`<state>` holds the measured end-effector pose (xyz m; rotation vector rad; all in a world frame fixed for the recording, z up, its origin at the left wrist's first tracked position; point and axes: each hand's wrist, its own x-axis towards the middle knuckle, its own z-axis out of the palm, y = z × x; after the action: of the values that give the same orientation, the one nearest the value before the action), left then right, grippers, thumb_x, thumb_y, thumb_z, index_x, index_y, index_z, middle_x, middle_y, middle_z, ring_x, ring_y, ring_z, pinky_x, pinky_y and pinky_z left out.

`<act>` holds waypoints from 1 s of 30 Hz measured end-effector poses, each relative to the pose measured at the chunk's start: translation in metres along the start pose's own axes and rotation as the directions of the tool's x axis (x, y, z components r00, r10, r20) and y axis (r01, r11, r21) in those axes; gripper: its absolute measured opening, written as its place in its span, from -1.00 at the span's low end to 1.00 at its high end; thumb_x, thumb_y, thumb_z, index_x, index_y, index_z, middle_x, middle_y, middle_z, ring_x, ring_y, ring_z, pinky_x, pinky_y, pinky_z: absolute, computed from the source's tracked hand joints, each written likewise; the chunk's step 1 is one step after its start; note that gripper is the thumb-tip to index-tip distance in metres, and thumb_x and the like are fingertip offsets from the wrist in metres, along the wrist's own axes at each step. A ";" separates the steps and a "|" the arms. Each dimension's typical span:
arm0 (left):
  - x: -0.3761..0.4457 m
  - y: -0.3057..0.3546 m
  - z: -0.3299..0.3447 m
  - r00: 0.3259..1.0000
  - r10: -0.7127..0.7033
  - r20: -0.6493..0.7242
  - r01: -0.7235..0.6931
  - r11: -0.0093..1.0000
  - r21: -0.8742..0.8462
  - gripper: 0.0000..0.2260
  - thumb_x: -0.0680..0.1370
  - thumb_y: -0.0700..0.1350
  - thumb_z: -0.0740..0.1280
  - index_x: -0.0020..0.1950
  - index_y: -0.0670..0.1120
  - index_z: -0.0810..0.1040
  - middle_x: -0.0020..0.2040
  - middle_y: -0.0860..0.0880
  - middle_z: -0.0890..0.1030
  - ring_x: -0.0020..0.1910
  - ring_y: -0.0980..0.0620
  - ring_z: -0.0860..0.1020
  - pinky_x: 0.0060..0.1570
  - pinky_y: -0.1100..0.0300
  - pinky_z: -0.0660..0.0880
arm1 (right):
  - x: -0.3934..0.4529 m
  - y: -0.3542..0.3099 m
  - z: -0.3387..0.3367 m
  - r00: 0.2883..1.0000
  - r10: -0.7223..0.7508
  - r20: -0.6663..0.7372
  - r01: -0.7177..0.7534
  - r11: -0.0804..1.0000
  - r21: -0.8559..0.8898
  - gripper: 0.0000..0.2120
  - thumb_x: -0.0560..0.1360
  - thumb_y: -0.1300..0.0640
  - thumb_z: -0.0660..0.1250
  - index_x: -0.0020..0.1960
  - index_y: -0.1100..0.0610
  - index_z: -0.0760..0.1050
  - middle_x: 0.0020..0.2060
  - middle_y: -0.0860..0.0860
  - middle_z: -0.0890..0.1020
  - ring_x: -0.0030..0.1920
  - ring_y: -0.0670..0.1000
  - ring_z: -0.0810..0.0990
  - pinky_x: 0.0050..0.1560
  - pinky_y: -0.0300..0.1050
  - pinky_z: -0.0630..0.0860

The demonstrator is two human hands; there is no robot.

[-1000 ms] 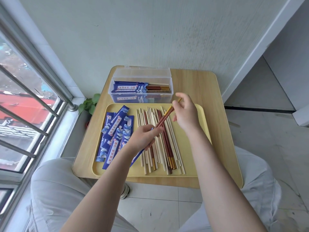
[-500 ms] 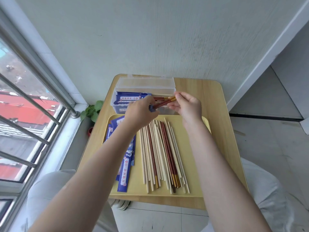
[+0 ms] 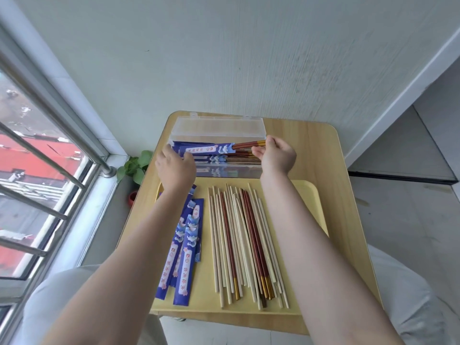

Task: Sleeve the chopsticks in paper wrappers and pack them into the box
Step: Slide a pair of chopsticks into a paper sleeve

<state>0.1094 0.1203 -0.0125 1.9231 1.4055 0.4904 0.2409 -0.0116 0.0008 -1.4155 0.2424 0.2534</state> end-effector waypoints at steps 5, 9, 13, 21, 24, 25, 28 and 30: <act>-0.002 -0.002 0.009 0.998 0.066 0.012 -0.067 0.989 0.132 -0.48 0.61 -0.06 0.21 0.56 -0.12 0.22 0.46 -0.23 0.31 0.41 -0.20 0.26 0.39 0.01 0.19 | -0.009 0.012 0.011 0.998 -0.044 0.039 0.049 0.989 -0.142 -0.87 0.64 0.26 0.23 0.04 0.15 0.56 -0.41 0.02 0.64 -0.36 0.08 0.71 -0.20 -0.05 0.68; 0.000 -0.005 0.015 0.996 0.078 0.048 -0.087 0.971 0.225 -0.53 0.60 -0.04 0.18 0.52 -0.02 0.31 0.48 -0.25 0.26 0.44 -0.24 0.22 0.42 -0.03 0.17 | 0.001 0.009 0.005 0.988 -0.115 0.104 0.146 0.913 -0.380 -0.87 0.63 0.22 0.26 0.04 0.11 0.59 -0.32 0.08 0.68 -0.45 0.03 0.63 -0.34 -0.09 0.63; -0.003 -0.005 0.016 0.990 0.120 0.070 -0.137 0.922 0.362 -0.58 0.63 -0.03 0.11 0.51 0.05 0.36 0.56 -0.28 0.14 0.56 -0.26 0.08 0.53 -0.13 0.03 | 0.015 0.000 0.000 0.956 -0.202 0.212 0.292 0.713 -0.637 -0.81 0.60 0.15 0.32 -0.02 0.20 0.68 -0.18 0.05 0.70 -0.22 0.08 0.63 -0.28 -0.16 0.51; -0.009 -0.008 0.021 0.879 0.444 0.173 -0.473 0.764 0.439 -0.62 0.68 -0.03 0.05 0.46 0.03 0.46 0.50 -0.16 0.35 0.52 -0.13 0.21 0.54 -0.08 -0.05 | 0.015 -0.009 -0.008 0.883 -0.247 0.400 0.469 0.408 -0.783 -0.85 0.62 0.18 0.28 0.06 0.15 0.63 -0.03 0.02 0.65 -0.13 0.05 0.56 -0.27 -0.19 0.37; -0.011 -0.009 0.020 0.874 0.455 0.169 -0.477 0.740 0.475 -0.62 0.69 0.01 0.05 0.45 0.01 0.45 0.38 -0.13 0.44 0.40 -0.13 0.33 0.45 -0.03 0.10 | 0.010 -0.006 -0.012 0.788 -0.299 0.538 0.605 0.221 -0.765 -0.78 0.60 0.25 0.21 -0.06 0.15 0.63 -0.06 0.02 0.59 -0.09 0.07 0.52 -0.31 -0.17 0.32; -0.011 -0.010 0.020 0.872 0.453 0.184 -0.481 0.726 0.492 -0.61 0.69 0.03 0.03 0.46 0.02 0.44 0.35 -0.10 0.45 0.38 -0.12 0.34 0.44 -0.03 0.11 | 0.008 -0.004 -0.012 0.753 -0.276 0.598 0.647 0.144 -0.749 -0.76 0.60 0.24 0.20 -0.08 0.14 0.64 -0.06 0.01 0.56 -0.02 0.09 0.50 -0.22 -0.15 0.33; -0.010 -0.008 0.019 0.875 0.434 0.216 -0.480 0.713 0.511 -0.59 0.69 0.07 -0.01 0.47 0.04 0.41 0.34 -0.08 0.47 0.39 -0.10 0.35 0.48 -0.08 0.10 | 0.004 0.002 -0.012 0.708 -0.183 0.683 0.694 0.000 -0.720 -0.71 0.62 0.22 0.14 -0.06 0.12 0.64 -0.08 0.01 0.52 0.15 0.16 0.45 -0.01 -0.04 0.28; -0.009 -0.007 0.018 0.879 0.413 0.240 -0.476 0.719 0.507 -0.58 0.69 0.08 -0.02 0.49 0.05 0.38 0.38 -0.08 0.45 0.43 -0.10 0.32 0.51 -0.11 0.06 | 0.000 0.002 -0.012 0.704 -0.222 0.675 0.694 0.015 -0.720 -0.73 0.64 0.19 0.14 0.04 0.13 0.64 0.01 0.05 0.55 0.22 0.17 0.44 0.07 -0.01 0.32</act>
<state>0.1142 0.1077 -0.0291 2.7522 1.0661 0.1832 0.2406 -0.0234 -0.0026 -2.6080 -1.0046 0.0637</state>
